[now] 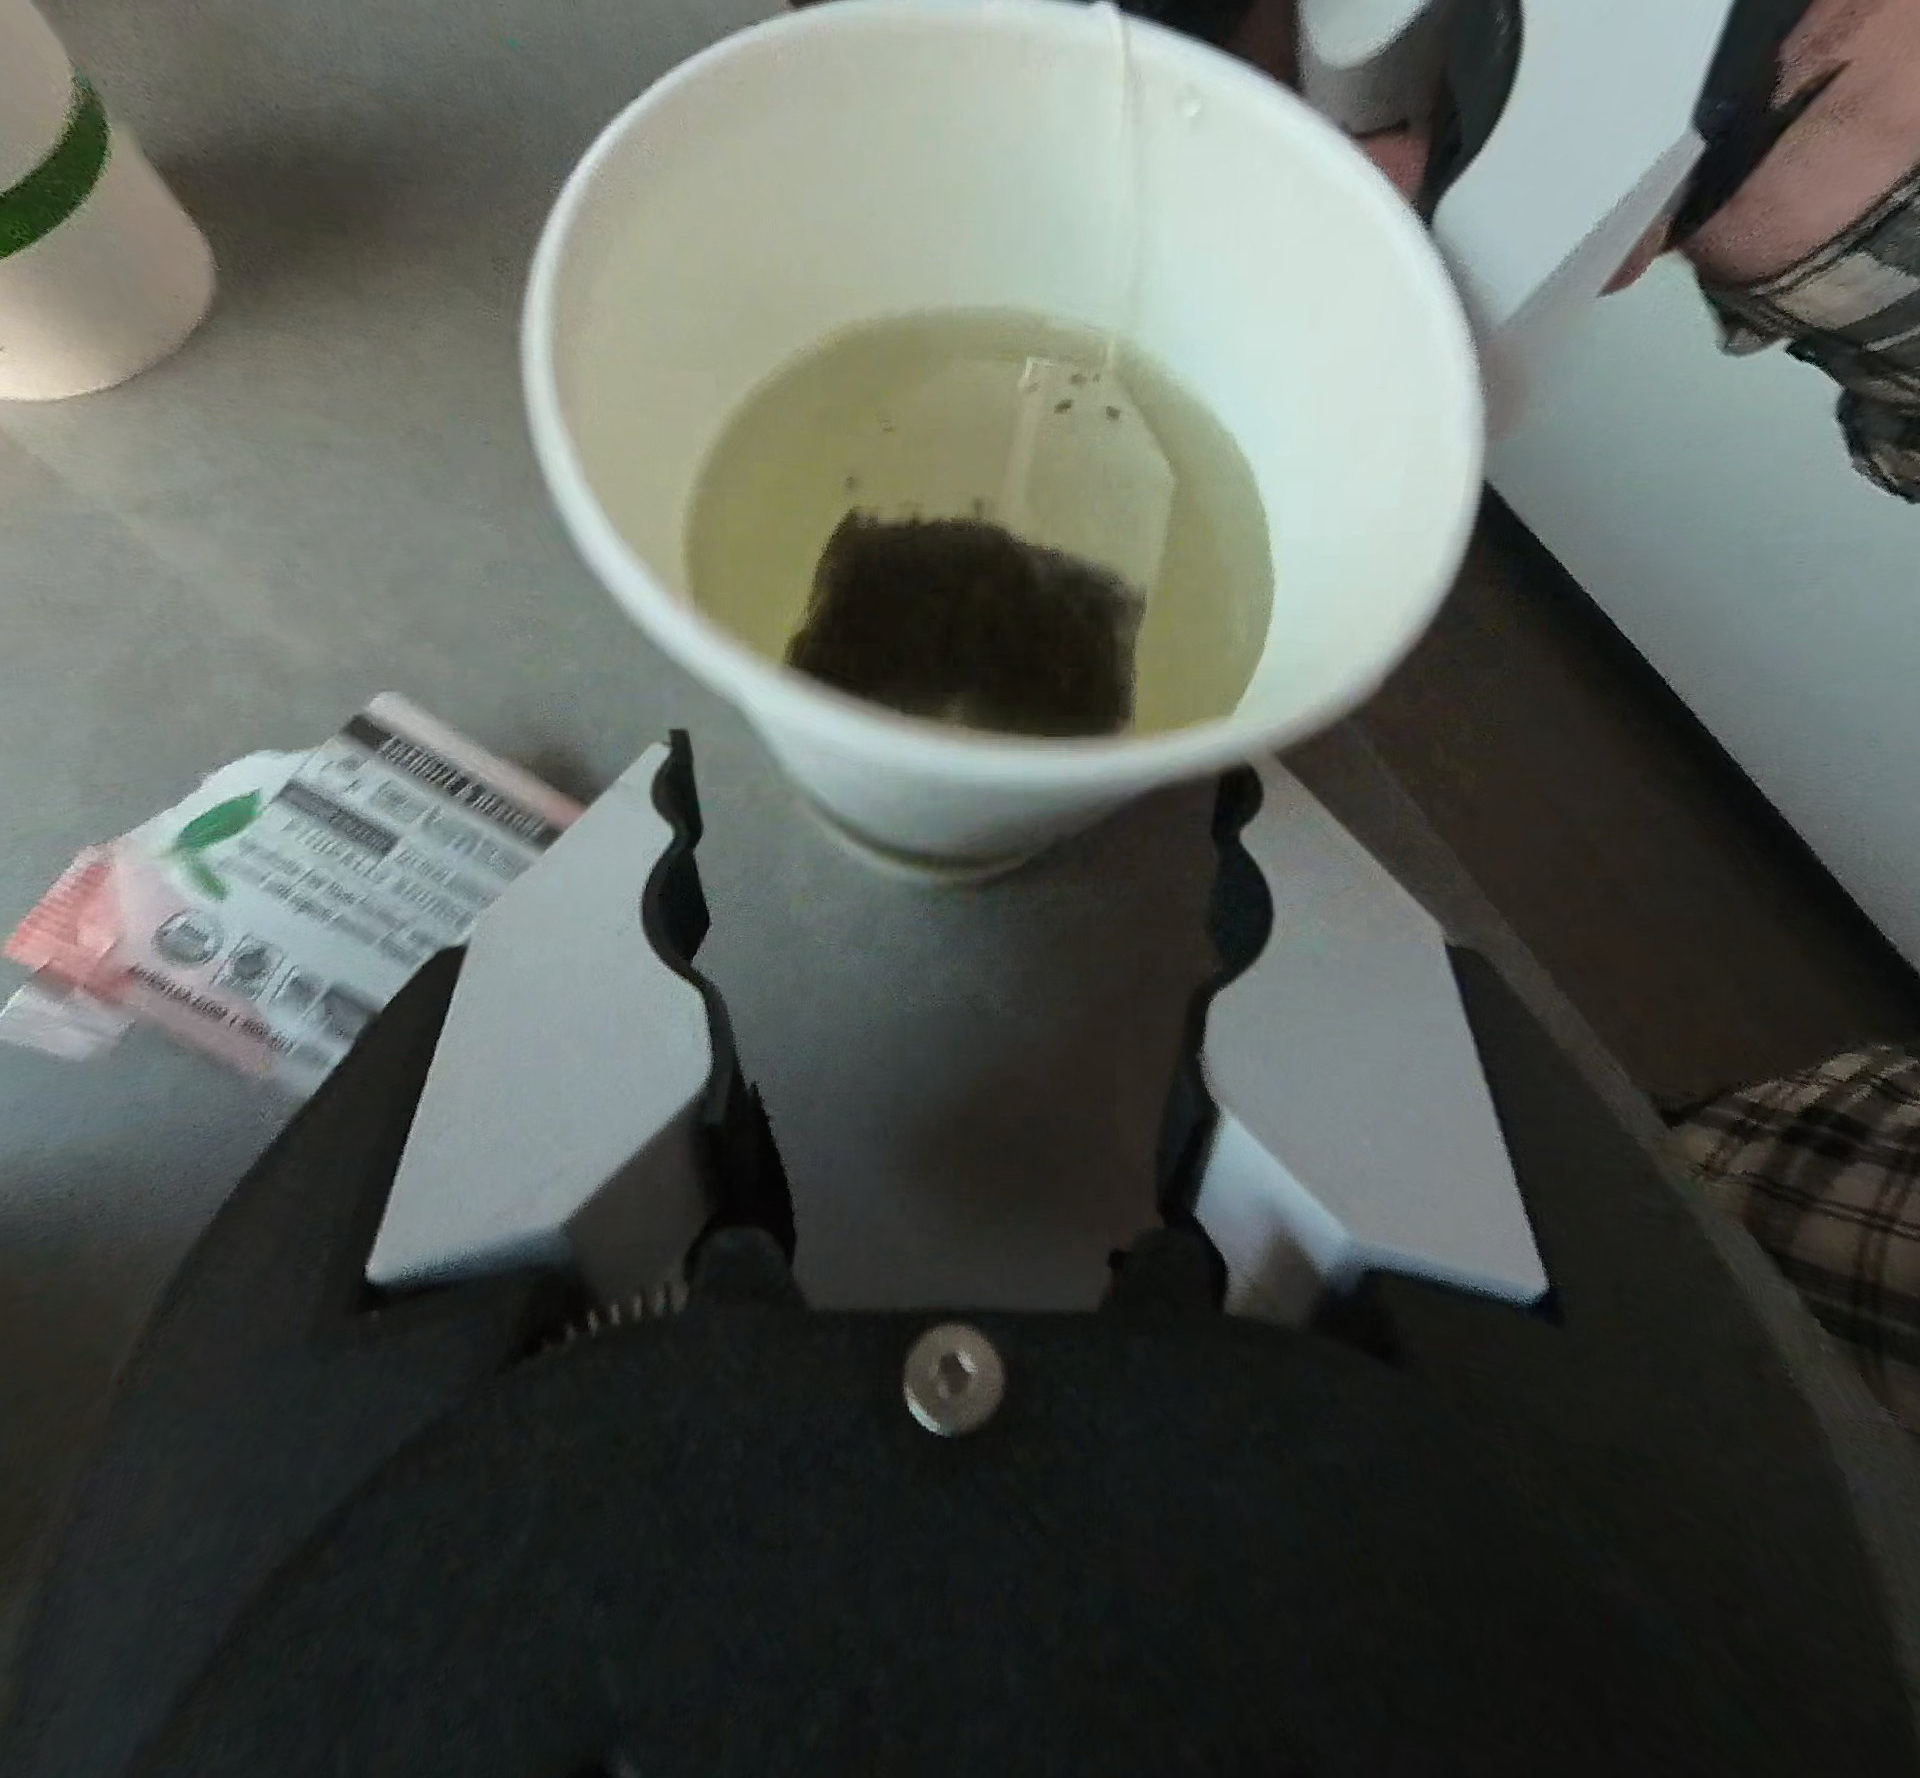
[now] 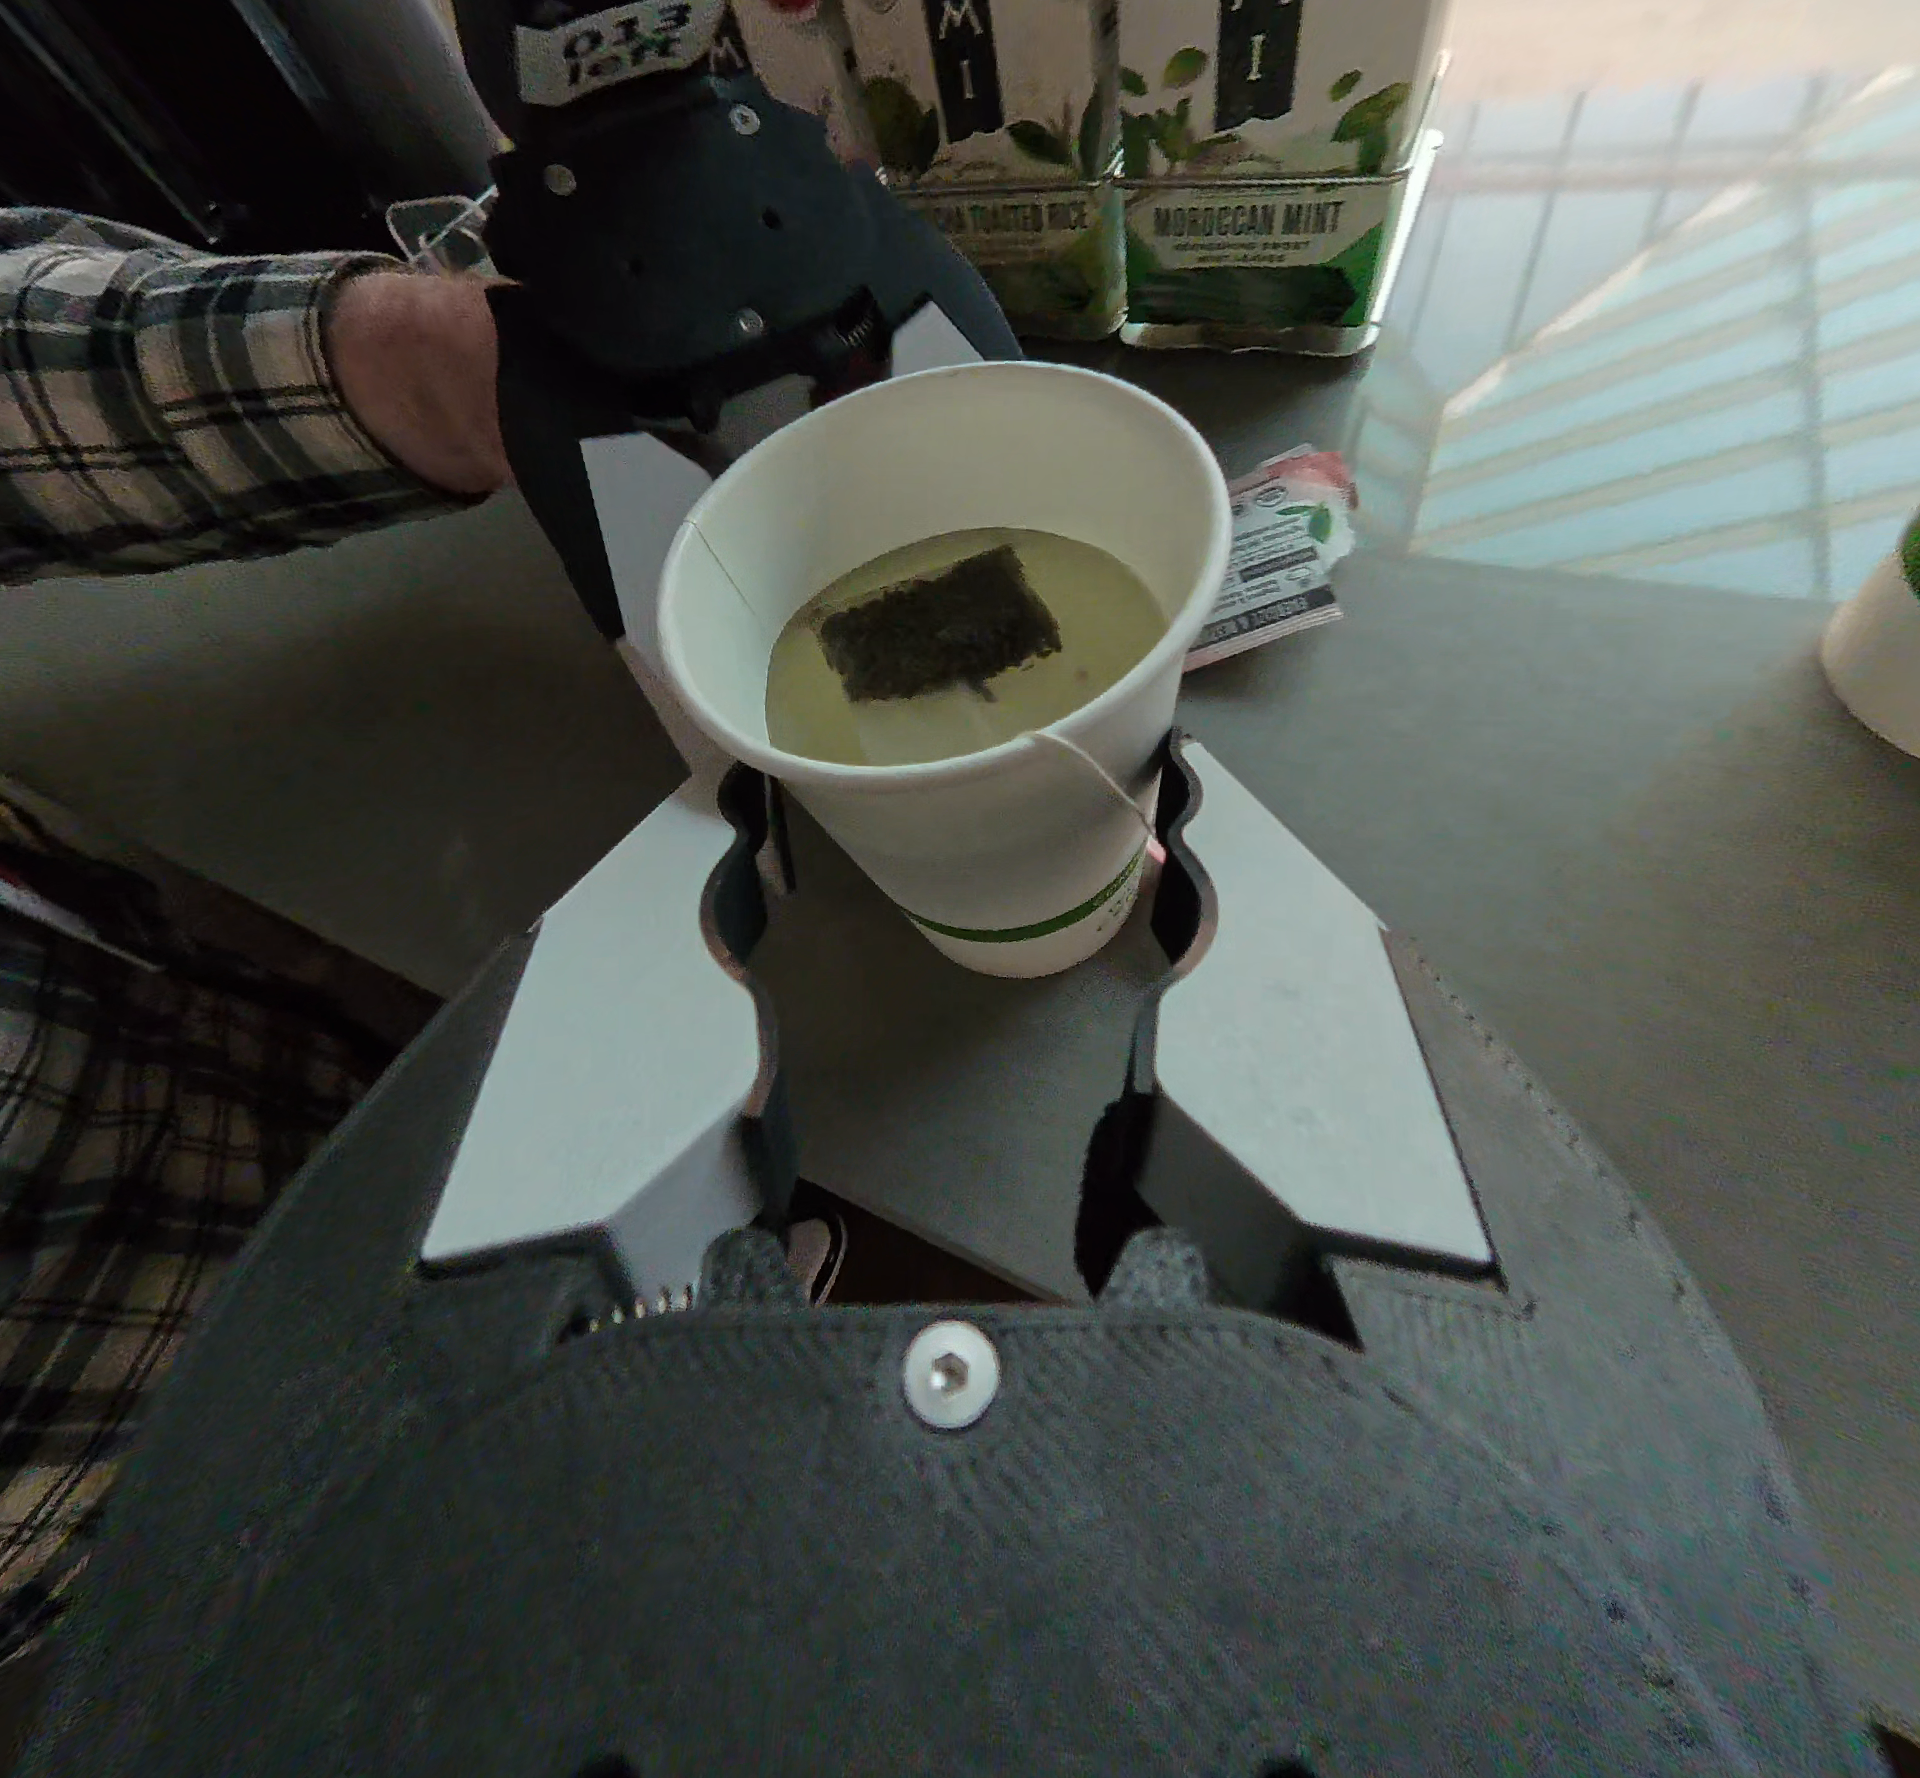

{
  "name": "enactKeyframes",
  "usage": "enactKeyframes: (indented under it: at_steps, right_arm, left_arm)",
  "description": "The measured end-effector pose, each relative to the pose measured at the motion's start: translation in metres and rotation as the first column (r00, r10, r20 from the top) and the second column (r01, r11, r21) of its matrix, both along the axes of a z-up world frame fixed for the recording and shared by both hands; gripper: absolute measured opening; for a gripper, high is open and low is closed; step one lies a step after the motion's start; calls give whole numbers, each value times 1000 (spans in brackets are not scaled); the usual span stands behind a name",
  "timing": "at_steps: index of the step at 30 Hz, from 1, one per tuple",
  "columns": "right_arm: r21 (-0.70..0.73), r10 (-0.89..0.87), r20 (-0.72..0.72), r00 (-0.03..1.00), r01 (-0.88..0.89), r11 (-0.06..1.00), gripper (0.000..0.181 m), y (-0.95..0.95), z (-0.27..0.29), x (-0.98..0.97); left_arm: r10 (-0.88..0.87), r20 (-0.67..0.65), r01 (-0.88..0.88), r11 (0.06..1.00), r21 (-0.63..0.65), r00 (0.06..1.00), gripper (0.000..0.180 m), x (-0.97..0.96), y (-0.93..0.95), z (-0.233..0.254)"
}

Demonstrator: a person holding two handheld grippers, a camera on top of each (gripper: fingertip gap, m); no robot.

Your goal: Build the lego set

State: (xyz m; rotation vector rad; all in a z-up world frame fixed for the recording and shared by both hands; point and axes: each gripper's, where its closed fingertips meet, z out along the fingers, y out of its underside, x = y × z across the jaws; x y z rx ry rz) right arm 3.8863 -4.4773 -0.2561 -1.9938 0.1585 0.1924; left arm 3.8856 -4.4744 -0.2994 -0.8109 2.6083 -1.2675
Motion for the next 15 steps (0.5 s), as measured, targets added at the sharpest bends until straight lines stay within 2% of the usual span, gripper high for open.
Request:
enactKeyframes:
  at_steps: [4, 8, 12, 15]
  right_arm:
    - [25, -67, 2, 998, 67, 997, 73, -3, 1, 15]
    - [38, -130, -3, 991, 131, 991, 73, -3, 1, 33]
    - [32, -169, 3, 986, 169, 985, 73, -2, 1, 46]
    - [31, -180, 5, 984, 180, 983, 74, -1, 1, 52]
  left_arm:
    - [190, 12, -191, 982, 17, 982, 89, 24, 48, 3]
    - [425, -114, -422, 905, 47, 898, 83, 52, 85, -15]
    - [500, -114, -499, 866, 39, 859, 78, 72, 92, -16]
    - [516, -91, -508, 856, 99, 852, 73, 77, 93, -19]
